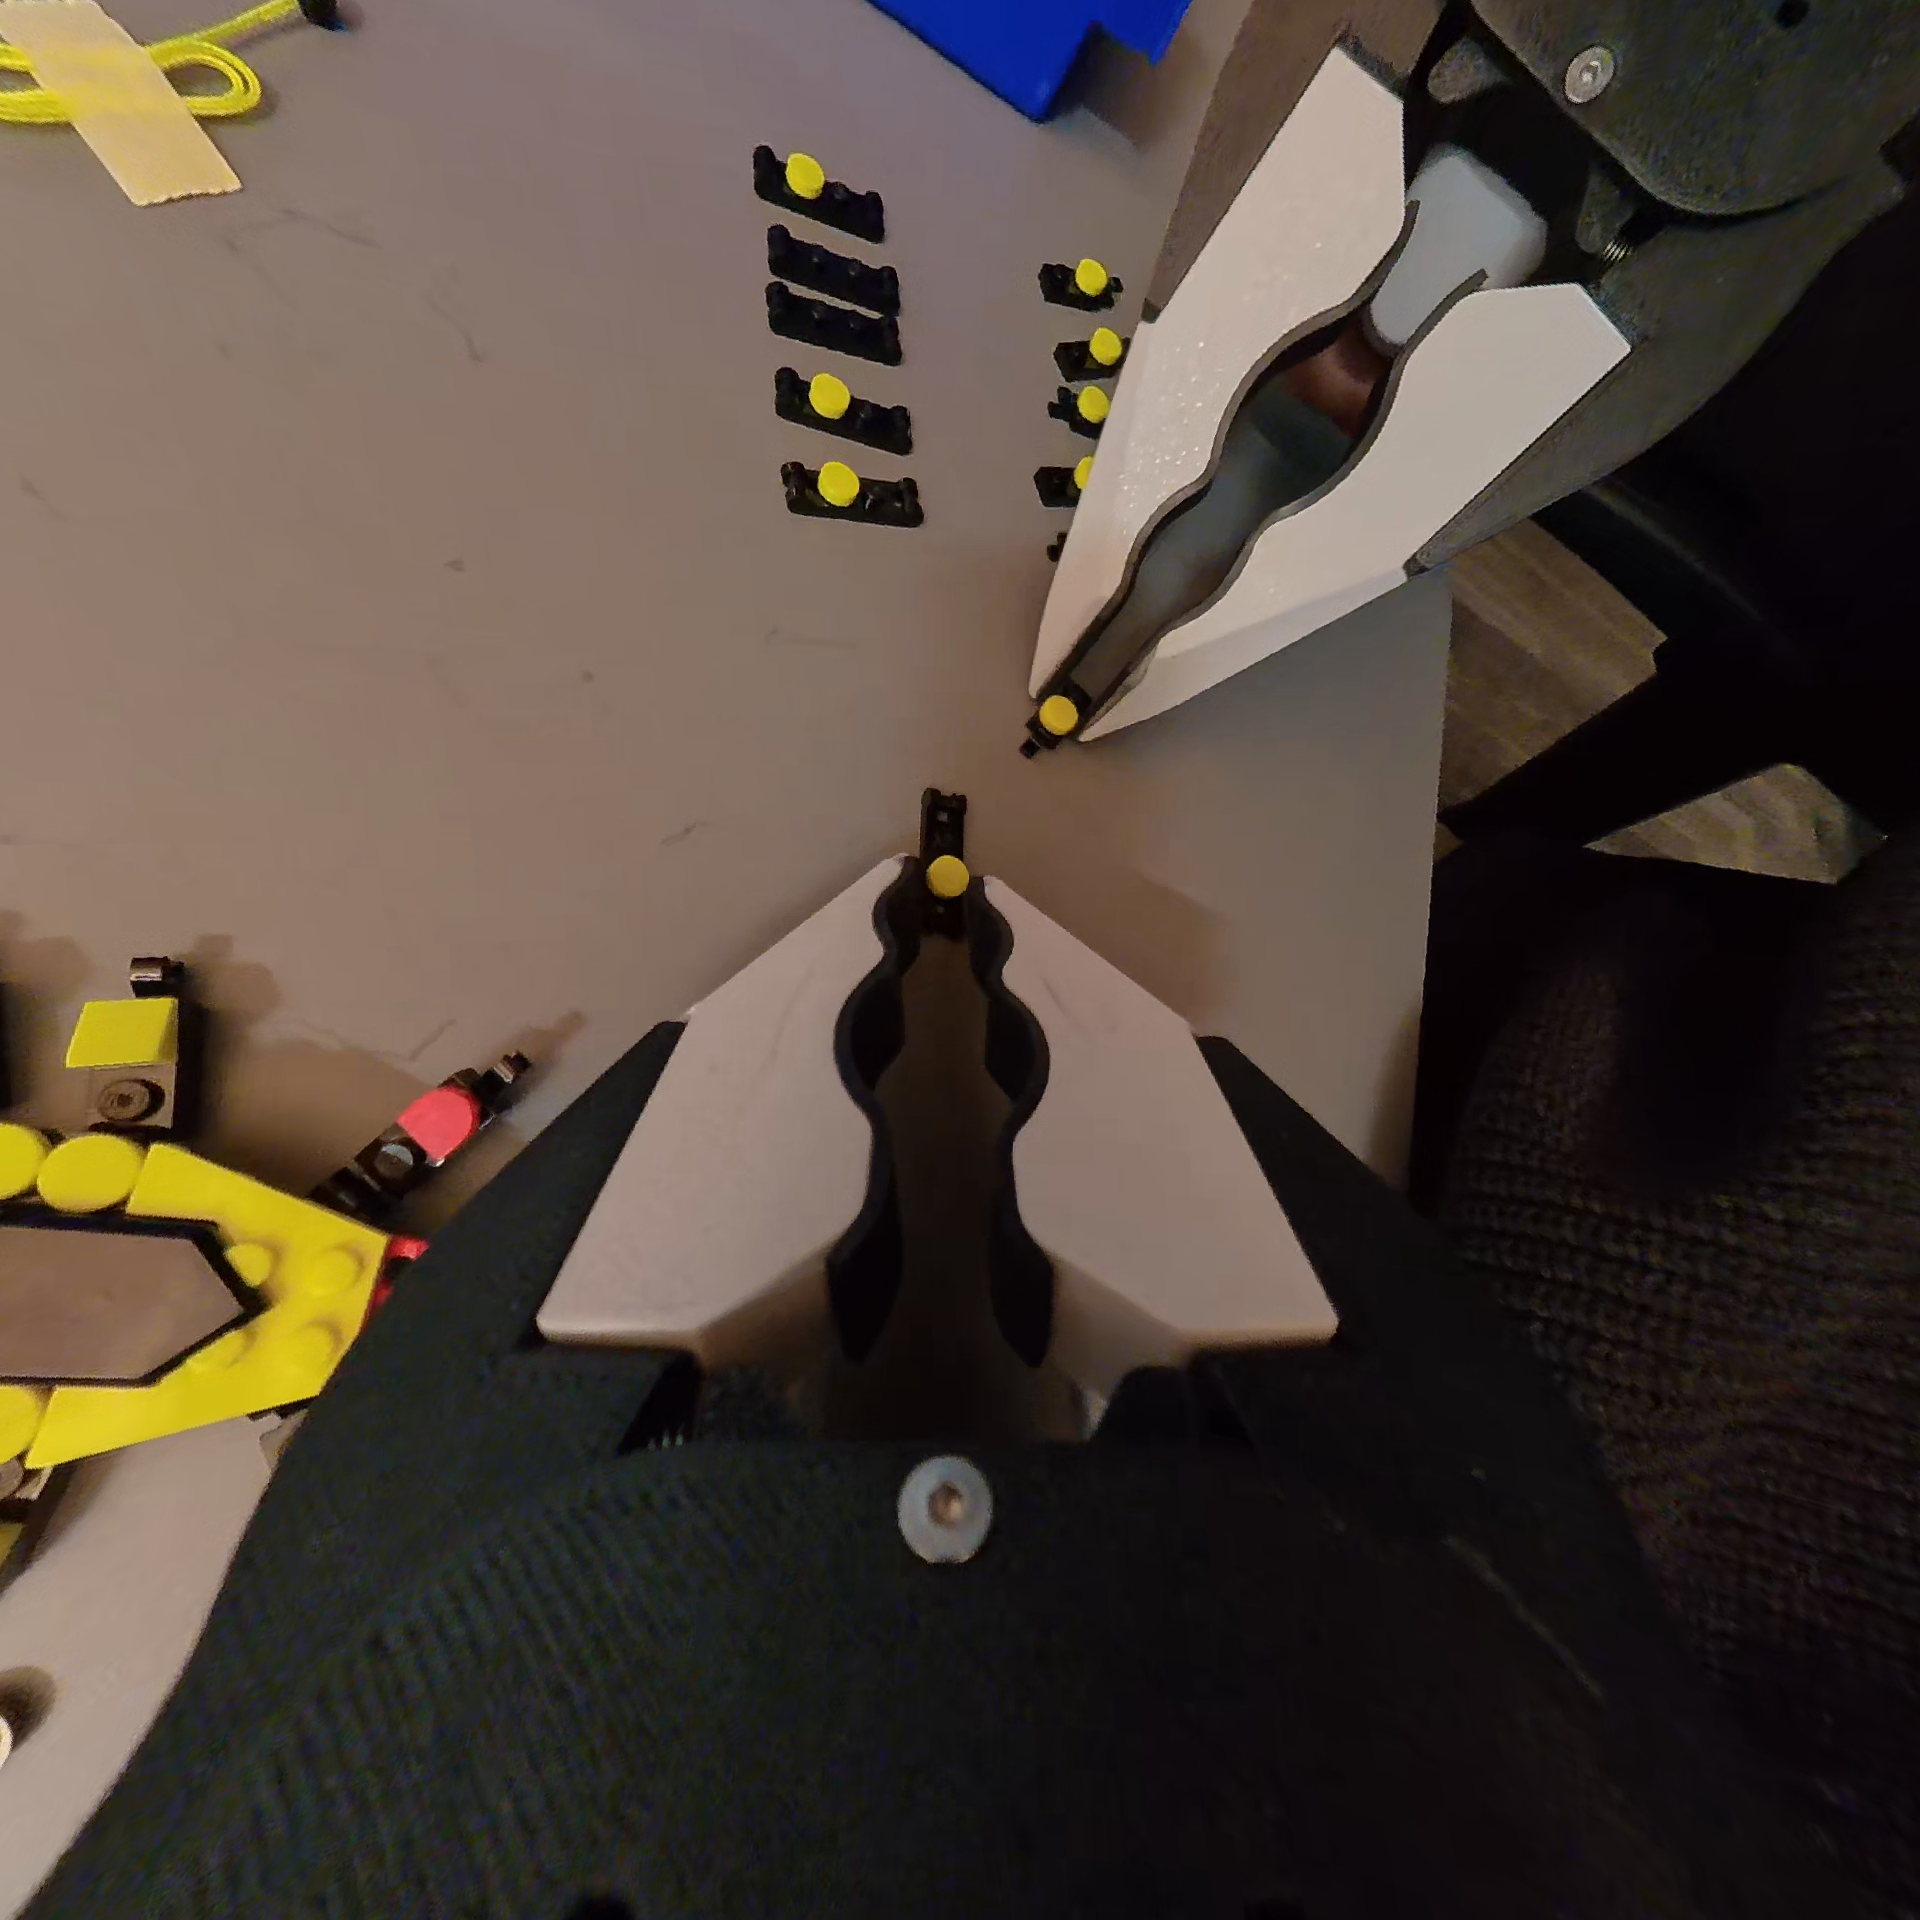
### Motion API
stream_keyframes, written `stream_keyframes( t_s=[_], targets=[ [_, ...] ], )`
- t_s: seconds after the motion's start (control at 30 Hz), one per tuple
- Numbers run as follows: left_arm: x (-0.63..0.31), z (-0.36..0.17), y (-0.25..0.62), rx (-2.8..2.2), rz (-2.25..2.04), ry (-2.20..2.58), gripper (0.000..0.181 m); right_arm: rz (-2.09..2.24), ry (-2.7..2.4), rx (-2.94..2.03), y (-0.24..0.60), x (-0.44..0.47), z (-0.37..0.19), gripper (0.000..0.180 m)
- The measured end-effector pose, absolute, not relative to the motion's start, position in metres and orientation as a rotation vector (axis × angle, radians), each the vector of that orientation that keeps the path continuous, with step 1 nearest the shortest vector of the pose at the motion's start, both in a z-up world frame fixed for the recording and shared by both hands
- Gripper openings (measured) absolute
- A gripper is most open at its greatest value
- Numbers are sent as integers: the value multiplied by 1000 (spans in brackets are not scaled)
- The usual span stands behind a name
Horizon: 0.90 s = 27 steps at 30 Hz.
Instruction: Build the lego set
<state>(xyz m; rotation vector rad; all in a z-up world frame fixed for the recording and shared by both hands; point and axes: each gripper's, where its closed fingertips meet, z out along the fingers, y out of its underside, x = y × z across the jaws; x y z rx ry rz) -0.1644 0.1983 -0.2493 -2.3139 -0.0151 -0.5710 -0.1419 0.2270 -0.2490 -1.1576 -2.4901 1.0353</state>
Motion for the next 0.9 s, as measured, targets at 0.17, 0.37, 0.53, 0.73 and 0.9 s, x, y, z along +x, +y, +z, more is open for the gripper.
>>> stream_keyframes(
  t_s=[0.17, 0.37, 0.53, 0.73, 0.9],
  targets=[
    [-163, -249, 198, -2315, -569, -3, 8, 1052, -2456, -1160, 228, -146, -245, 6],
    [-156, -249, 193, -2321, -582, 55, 7, 1056, -2446, -1169, 230, -147, -244, 6],
    [-150, -247, 189, -2309, -585, 118, 7, 1065, -2444, -1167, 229, -147, -244, 6],
    [-154, -243, 187, -2282, -612, 90, 7, 1111, -2424, -1169, 227, -150, -239, 6],
    [-161, -243, 182, -2291, -555, 120, 7, 1123, -2393, -1144, 226, -153, -233, 6]
  ],
)
